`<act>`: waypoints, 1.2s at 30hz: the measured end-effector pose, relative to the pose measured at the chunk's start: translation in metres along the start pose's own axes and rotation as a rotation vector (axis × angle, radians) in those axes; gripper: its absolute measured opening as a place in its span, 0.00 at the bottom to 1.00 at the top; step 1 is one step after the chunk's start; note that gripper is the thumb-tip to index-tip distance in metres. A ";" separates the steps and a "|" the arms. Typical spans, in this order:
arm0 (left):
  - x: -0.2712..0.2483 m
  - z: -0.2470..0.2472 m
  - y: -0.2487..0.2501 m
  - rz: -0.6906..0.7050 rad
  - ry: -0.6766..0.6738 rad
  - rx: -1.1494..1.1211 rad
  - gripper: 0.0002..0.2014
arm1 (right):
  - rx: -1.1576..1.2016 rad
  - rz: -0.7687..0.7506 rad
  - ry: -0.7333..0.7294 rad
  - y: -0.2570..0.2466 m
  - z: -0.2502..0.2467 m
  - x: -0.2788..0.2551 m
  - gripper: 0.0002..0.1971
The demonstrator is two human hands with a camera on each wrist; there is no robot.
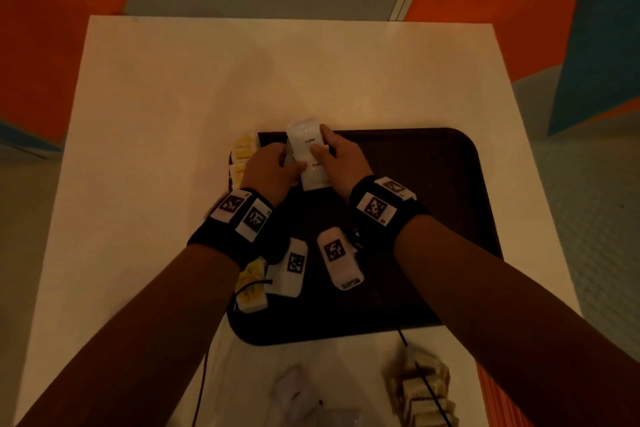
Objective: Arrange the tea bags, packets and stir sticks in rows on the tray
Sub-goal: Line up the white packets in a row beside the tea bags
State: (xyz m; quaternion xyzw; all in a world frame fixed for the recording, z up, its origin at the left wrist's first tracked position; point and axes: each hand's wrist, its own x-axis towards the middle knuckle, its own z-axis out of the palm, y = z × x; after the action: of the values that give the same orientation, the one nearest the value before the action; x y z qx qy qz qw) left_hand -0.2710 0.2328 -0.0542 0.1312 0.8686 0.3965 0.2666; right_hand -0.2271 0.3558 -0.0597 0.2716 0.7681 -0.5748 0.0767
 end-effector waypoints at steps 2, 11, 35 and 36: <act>0.008 0.002 -0.005 0.000 0.018 0.074 0.11 | -0.057 -0.020 0.005 0.006 0.003 0.007 0.25; 0.005 0.004 0.007 0.105 -0.023 0.263 0.13 | -0.233 -0.108 0.116 0.026 0.006 0.008 0.21; -0.012 0.002 0.013 -0.074 -0.048 0.085 0.13 | -0.144 -0.002 0.103 0.017 -0.014 -0.008 0.13; -0.013 0.002 0.014 -0.072 -0.056 0.071 0.11 | -0.145 0.009 0.109 0.018 -0.014 -0.008 0.13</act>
State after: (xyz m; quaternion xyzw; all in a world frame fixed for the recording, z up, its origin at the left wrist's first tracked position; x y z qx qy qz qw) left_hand -0.2592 0.2377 -0.0399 0.1203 0.8786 0.3515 0.3001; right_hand -0.2086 0.3699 -0.0666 0.2994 0.8095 -0.5018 0.0569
